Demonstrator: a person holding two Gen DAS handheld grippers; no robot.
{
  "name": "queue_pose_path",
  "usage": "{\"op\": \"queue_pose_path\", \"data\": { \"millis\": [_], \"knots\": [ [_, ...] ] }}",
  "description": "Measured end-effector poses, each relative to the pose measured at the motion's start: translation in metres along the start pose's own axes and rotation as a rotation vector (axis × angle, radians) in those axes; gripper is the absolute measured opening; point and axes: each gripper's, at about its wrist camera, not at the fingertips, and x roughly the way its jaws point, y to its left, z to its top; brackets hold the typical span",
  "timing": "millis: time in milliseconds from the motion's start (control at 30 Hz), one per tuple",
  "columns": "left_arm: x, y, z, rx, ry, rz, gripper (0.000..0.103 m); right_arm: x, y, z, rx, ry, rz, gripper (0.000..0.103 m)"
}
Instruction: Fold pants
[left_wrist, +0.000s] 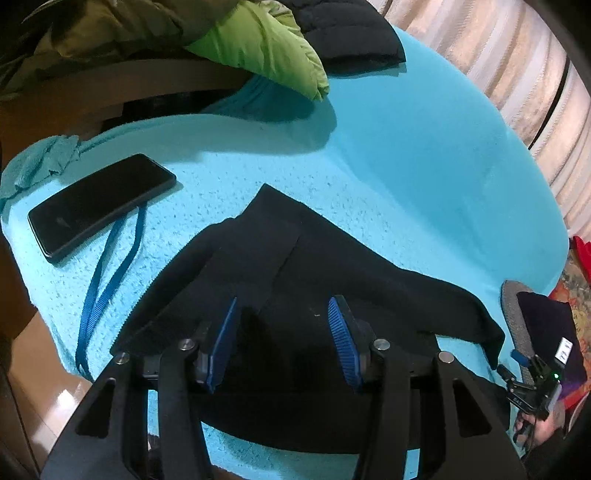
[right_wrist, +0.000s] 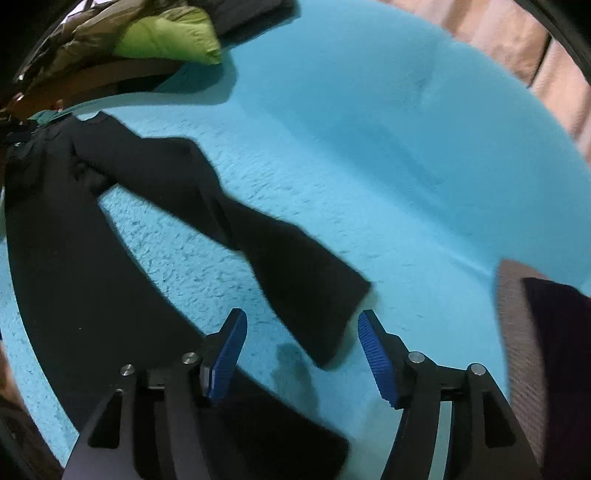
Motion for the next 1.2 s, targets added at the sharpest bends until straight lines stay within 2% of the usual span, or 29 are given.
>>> {"op": "queue_pose_path", "data": {
  "millis": [67, 100, 133, 167, 200, 300, 367, 500, 600, 633, 700, 800, 867, 933, 967, 1000, 1033, 1067, 1100, 1200],
  "knots": [
    [0.000, -0.002, -0.002, 0.002, 0.010, 0.004, 0.048, 0.021, 0.004, 0.000, -0.036, 0.049, 0.012, 0.061],
    [0.001, -0.001, -0.003, -0.002, 0.018, 0.006, 0.048, 0.026, 0.004, 0.001, -0.044, 0.068, -0.024, 0.054],
    [0.002, 0.000, -0.003, -0.011, 0.027, 0.005, 0.048, 0.034, 0.000, -0.002, -0.026, 0.093, -0.061, 0.042],
    [0.003, 0.002, -0.003, -0.023, 0.034, 0.000, 0.048, 0.036, -0.005, -0.003, -0.001, 0.103, -0.076, 0.009],
    [0.004, 0.004, -0.003, -0.036, 0.039, -0.005, 0.048, 0.035, -0.012, -0.005, 0.045, 0.110, -0.100, 0.004],
    [0.003, 0.006, -0.003, -0.056, 0.040, -0.009, 0.048, 0.007, -0.018, -0.002, 0.092, 0.032, -0.132, 0.003],
    [0.002, 0.006, -0.003, -0.056, 0.041, -0.011, 0.048, -0.033, -0.013, 0.006, 0.070, -0.024, -0.120, 0.003],
    [0.002, 0.007, -0.003, -0.063, 0.052, -0.015, 0.048, -0.107, 0.005, 0.018, 0.002, -0.052, -0.077, 0.003],
    [0.003, 0.006, -0.004, -0.066, 0.063, -0.022, 0.048, -0.142, 0.006, 0.021, 0.076, -0.017, 0.062, 0.003],
    [0.003, 0.005, -0.004, -0.062, 0.064, -0.025, 0.048, -0.150, 0.002, 0.018, 0.139, 0.000, 0.142, 0.003],
    [0.003, 0.002, -0.005, -0.053, 0.067, -0.027, 0.048, -0.150, -0.007, 0.016, 0.210, 0.023, 0.201, 0.003],
    [0.003, 0.001, -0.005, -0.047, 0.068, -0.022, 0.048, -0.120, -0.039, 0.008, 0.357, 0.085, 0.240, 0.003],
    [0.003, 0.001, -0.005, -0.048, 0.064, -0.015, 0.048, -0.075, -0.079, 0.004, 0.496, 0.143, 0.267, 0.003],
    [0.004, 0.000, -0.005, -0.051, 0.064, -0.008, 0.048, -0.042, -0.108, 0.004, 0.593, 0.137, 0.305, 0.009],
    [0.005, 0.000, -0.005, -0.054, 0.064, -0.007, 0.048, -0.023, -0.124, 0.005, 0.617, 0.114, 0.288, 0.014],
    [0.005, -0.001, -0.005, -0.058, 0.062, -0.008, 0.048, -0.014, -0.131, 0.005, 0.625, 0.098, 0.222, 0.021],
    [0.005, -0.002, -0.005, -0.059, 0.062, -0.011, 0.048, -0.008, -0.138, 0.005, 0.603, 0.101, 0.045, 0.031],
    [0.005, -0.004, -0.006, -0.057, 0.063, -0.015, 0.048, -0.007, -0.139, 0.004, 0.599, 0.109, -0.030, 0.032],
    [0.005, -0.006, -0.006, -0.053, 0.064, -0.020, 0.048, -0.008, -0.138, 0.001, 0.609, 0.103, -0.043, 0.032],
    [0.008, -0.011, -0.006, -0.034, 0.067, -0.032, 0.048, -0.021, -0.124, -0.010, 0.636, 0.044, 0.055, 0.032]
  ]
}}
